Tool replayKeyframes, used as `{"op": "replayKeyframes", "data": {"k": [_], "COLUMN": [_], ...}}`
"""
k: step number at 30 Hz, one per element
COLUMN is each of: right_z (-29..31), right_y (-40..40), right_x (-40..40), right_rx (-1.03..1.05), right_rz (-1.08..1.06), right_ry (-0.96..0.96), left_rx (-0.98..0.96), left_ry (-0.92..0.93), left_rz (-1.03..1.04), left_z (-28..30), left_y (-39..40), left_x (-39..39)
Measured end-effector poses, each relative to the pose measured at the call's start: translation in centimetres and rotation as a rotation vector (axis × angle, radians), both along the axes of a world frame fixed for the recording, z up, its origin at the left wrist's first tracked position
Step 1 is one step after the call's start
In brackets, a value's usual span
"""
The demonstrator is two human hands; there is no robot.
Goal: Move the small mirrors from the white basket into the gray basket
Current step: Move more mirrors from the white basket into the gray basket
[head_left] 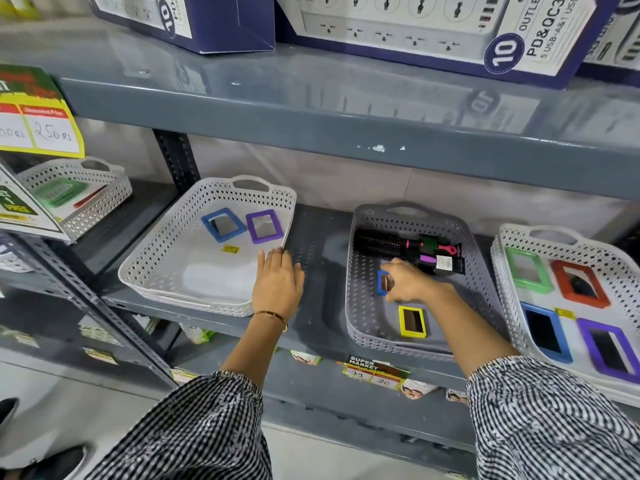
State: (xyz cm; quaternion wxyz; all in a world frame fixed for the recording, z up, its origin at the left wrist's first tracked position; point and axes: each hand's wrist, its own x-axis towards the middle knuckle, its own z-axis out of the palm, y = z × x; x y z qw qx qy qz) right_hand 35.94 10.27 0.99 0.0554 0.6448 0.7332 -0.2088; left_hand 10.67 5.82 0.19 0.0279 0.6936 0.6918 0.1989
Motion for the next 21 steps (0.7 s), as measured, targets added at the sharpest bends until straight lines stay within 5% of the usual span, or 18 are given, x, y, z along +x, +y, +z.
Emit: {"op": "replayKeyframes", "data": {"k": [8, 14, 21], "right_z": [4.0, 5.9, 3.9], "right_y": [1.6, 3.3, 7.0], "right_x": [-4.7, -15.0, -24.7], "right_rx": [0.255, 0.387, 0.318], "right_rz": [-0.001, 0.03, 0.058], "right_ry": [0.188, 0.533, 0.402], "left_rx": [0.131, 0.154, 0.113], "left_ry": [-0.328, -0.227, -0.094], "left_rz": [0.191, 0.288, 0.387], "left_z": [1.5, 3.1, 1.4], "left_y": [0.4, 0.4, -0.5], "left_x": [-0.8, -4.5, -8.0]}}
